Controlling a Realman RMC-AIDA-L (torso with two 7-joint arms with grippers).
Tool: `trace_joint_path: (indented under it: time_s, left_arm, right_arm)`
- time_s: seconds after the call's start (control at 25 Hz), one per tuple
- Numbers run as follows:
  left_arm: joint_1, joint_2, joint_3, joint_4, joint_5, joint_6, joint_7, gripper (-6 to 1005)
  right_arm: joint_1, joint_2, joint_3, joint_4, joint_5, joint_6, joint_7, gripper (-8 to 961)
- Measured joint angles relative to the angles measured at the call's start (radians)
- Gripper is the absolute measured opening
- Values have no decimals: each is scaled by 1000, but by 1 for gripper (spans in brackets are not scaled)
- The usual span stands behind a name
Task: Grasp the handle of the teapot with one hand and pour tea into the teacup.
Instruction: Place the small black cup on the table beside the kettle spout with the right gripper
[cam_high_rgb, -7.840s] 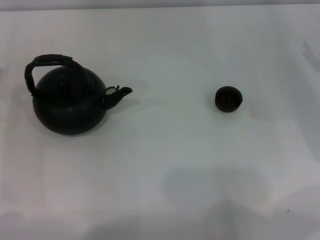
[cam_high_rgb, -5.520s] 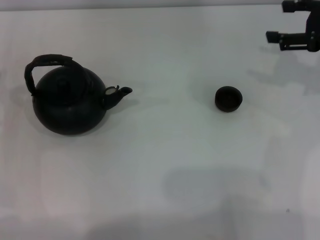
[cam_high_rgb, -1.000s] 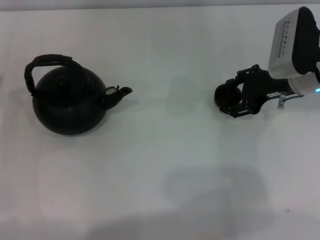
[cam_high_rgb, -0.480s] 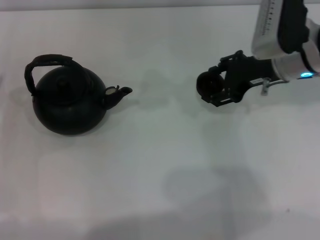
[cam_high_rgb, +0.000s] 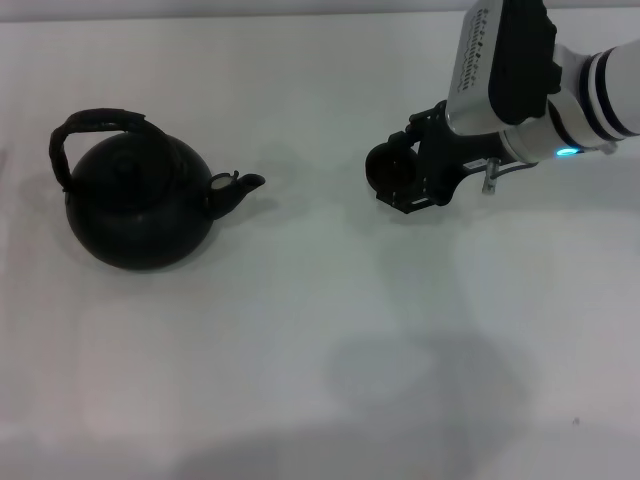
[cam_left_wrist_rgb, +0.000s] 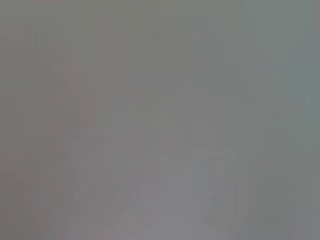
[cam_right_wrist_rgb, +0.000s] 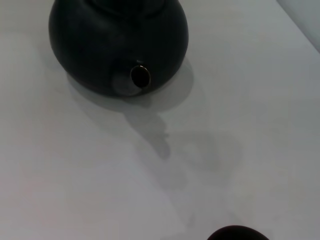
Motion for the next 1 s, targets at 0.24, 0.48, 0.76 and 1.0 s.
trace_joint_path:
  time_s: [0.24,0.48,0.76,1.0]
  left_arm:
    - [-4,1,0,0,0,0,0,834]
    - [-8,3,0,0,0,0,0,833]
    - [-12,3,0,0,0,0,0,832]
    - [-13,2,0,0,0,0,0,831]
  right_arm:
    - [0,2,-23,-18,7,-1,2,724]
    - [1,2,-27,-39,8,-15,3,725]
    - [1,3,-45,-59,9,-38,2,725]
    - [-3,7,-61,-65,22,-45,0,725]
